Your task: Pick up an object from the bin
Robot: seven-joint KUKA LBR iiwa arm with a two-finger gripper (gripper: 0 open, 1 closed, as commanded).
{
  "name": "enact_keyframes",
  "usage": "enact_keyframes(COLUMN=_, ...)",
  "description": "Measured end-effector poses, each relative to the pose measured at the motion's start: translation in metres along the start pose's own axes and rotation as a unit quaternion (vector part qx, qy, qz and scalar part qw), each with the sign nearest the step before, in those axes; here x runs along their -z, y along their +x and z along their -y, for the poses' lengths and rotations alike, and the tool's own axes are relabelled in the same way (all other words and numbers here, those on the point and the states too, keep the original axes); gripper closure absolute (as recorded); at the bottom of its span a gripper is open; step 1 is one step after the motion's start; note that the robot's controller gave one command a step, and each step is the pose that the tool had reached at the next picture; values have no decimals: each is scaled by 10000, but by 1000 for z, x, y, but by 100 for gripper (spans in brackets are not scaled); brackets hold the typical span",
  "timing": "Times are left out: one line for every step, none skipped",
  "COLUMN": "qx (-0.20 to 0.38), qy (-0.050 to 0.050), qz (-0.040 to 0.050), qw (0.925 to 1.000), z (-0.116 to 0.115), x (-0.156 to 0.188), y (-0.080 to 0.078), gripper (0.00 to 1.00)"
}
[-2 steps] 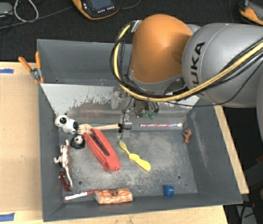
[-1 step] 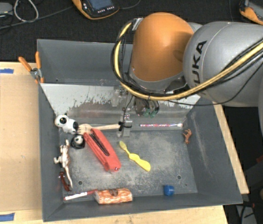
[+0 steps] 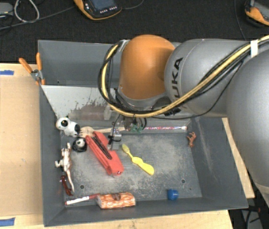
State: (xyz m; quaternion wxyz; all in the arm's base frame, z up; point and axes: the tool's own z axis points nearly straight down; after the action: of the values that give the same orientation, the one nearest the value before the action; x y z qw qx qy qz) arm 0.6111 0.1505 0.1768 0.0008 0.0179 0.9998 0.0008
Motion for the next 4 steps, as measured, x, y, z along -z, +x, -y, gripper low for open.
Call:
enact_keyframes(qx=-481, qy=1, qz=25, qw=9988, z=-20, x=-50, y=2, gripper=0)
enact_keyframes(qx=348, qy=-4, qz=17, qw=9994, z=-26, x=-90, y=2, gripper=0)
enact_keyframes(qx=236, qy=-5, qz=33, qw=9997, z=0, x=-81, y=0, gripper=100)
enact_keyframes(qx=231, qy=-7, qz=33, qw=9997, z=0, x=-81, y=0, gripper=100)
